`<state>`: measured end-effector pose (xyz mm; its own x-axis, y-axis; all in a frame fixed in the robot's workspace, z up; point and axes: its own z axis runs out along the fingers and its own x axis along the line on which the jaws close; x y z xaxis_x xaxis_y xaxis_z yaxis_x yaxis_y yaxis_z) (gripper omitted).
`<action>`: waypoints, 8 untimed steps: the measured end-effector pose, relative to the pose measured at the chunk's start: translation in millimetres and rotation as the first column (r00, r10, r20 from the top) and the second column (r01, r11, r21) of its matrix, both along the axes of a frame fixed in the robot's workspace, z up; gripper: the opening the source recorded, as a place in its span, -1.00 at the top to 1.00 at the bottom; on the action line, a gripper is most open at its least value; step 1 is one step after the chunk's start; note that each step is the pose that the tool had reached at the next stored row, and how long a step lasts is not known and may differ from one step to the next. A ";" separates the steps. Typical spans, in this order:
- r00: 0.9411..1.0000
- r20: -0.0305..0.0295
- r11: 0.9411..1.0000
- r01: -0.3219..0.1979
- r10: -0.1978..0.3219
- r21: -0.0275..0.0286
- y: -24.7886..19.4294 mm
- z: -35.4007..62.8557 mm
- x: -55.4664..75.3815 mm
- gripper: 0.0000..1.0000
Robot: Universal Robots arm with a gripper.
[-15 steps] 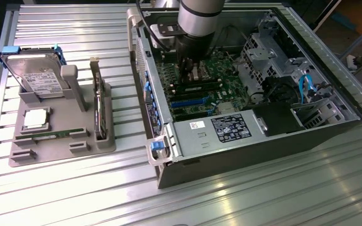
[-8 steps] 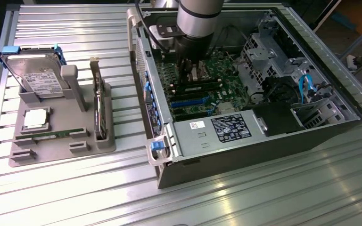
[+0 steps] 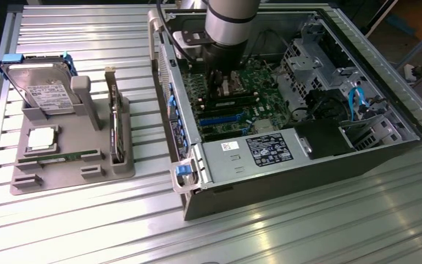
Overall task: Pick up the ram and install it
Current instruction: 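Press down the ram until it locks into place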
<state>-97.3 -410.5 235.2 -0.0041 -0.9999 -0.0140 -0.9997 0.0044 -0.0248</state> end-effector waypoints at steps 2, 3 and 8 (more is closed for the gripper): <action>1.000 0.000 1.000 0.000 0.000 0.000 0.0 -0.3 -0.3 0.79; 1.000 0.000 1.000 0.000 0.000 0.000 0.0 -0.4 -0.3 0.79; 1.000 0.000 1.000 0.000 0.000 0.000 0.2 -0.6 -0.3 0.79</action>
<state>-97.6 -410.3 234.6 -0.0041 -0.9999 -0.0139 -0.9997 0.0045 -0.0250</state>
